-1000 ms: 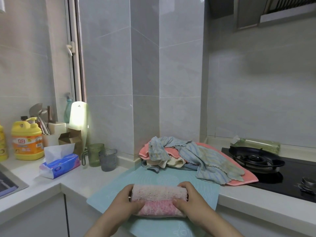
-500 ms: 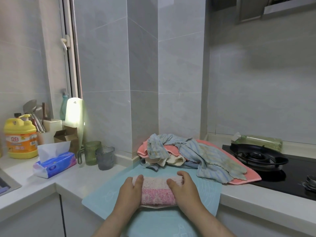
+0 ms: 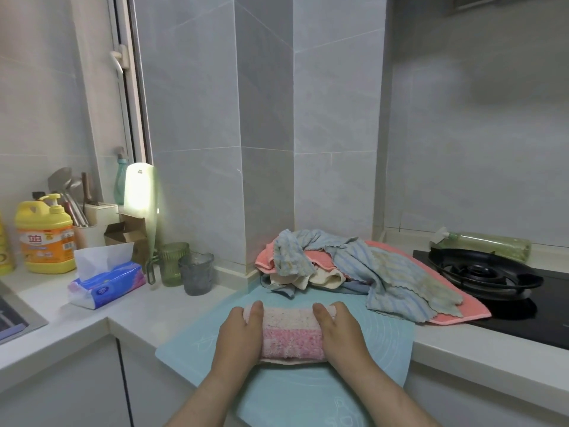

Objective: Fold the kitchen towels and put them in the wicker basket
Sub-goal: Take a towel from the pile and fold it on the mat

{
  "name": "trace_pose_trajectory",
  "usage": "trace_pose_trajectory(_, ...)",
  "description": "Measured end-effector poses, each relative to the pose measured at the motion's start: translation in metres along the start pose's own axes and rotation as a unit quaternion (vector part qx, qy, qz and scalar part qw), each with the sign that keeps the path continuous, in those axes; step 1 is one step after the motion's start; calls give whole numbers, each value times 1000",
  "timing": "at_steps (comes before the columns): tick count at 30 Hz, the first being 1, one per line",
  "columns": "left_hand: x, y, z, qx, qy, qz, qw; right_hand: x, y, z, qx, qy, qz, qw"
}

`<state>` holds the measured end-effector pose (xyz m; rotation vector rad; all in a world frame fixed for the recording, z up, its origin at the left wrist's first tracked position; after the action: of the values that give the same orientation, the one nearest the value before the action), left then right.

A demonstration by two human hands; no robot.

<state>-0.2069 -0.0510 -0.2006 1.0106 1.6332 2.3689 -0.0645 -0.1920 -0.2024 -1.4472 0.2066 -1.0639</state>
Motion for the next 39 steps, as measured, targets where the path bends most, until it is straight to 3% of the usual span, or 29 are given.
trace_pose_trajectory(17, -4, -3, 4, 0, 1, 13, 1000, 1, 3, -4, -21, 51, 30, 998)
trace_pose_trajectory(22, -6, -1, 9, 3, -5, 14, 1000, -4, 4, 5, -63, 12, 44, 997)
trace_pose_trajectory(26, -5, -7, 14, 20, -57, -98, 993, -7, -1, 7, -70, -76, 119, 987)
trace_pose_trajectory(30, -3, -22, 14, 54, -117, -256, 958, -2, 11, 3, -49, -152, 211, 964)
trace_pose_trajectory(35, -1, -26, 12, 9, -125, -367, 922, 2, 34, 14, -28, -142, 358, 923)
trace_pose_trajectory(39, 1, -33, 13, 21, -112, -356, 928, 1, 44, 19, -38, -147, 375, 915)
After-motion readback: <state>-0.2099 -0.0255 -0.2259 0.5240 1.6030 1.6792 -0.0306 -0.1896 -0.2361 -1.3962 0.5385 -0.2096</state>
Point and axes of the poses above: each hand's wrist, its own z-axis towards the middle knuckle, its own x-axis out of the back of the hand, y = z × x, the point moved 5 cm from there along z, towards the middle knuckle, and after that the axes turned 12 degrees about -y, right-handed, at the moved point
